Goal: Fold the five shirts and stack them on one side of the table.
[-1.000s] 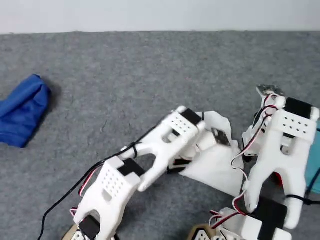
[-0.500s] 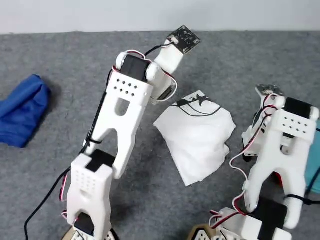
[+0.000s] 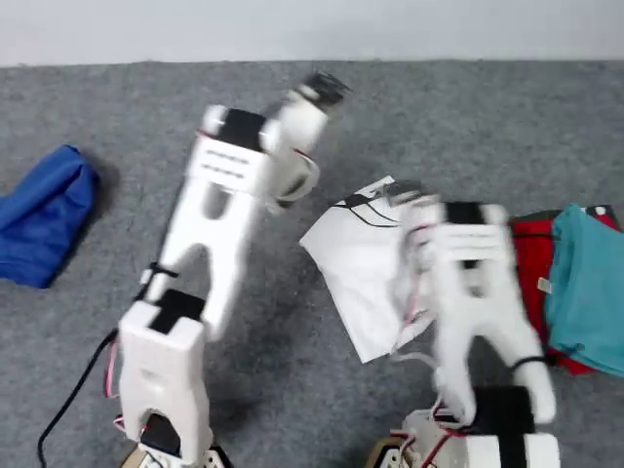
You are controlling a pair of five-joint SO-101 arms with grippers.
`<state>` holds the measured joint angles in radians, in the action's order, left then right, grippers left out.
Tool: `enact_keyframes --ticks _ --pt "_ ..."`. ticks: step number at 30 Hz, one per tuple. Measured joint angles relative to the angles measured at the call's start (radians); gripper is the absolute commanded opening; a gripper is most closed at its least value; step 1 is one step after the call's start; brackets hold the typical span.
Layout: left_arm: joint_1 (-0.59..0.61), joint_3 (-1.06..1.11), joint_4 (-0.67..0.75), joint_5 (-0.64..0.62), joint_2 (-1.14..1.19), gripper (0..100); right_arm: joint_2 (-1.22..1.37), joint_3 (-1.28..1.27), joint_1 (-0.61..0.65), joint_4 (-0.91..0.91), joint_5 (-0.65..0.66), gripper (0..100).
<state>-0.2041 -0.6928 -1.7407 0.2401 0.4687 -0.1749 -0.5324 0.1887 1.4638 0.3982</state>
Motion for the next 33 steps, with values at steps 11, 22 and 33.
enact_keyframes --ticks 11,22,33 --pt "0.313 0.1 -0.002 0.0 -0.319 4 0.0 -0.044 0.371 -0.06 0.015 10.2" --pt "0.308 0.354 -0.002 0.0 -0.506 4 0.115 -0.144 0.318 -0.224 0.015 11.2" --pt "0.296 0.354 -0.002 0.0 -0.508 4 0.229 -0.081 0.302 -0.272 0.018 1.0"
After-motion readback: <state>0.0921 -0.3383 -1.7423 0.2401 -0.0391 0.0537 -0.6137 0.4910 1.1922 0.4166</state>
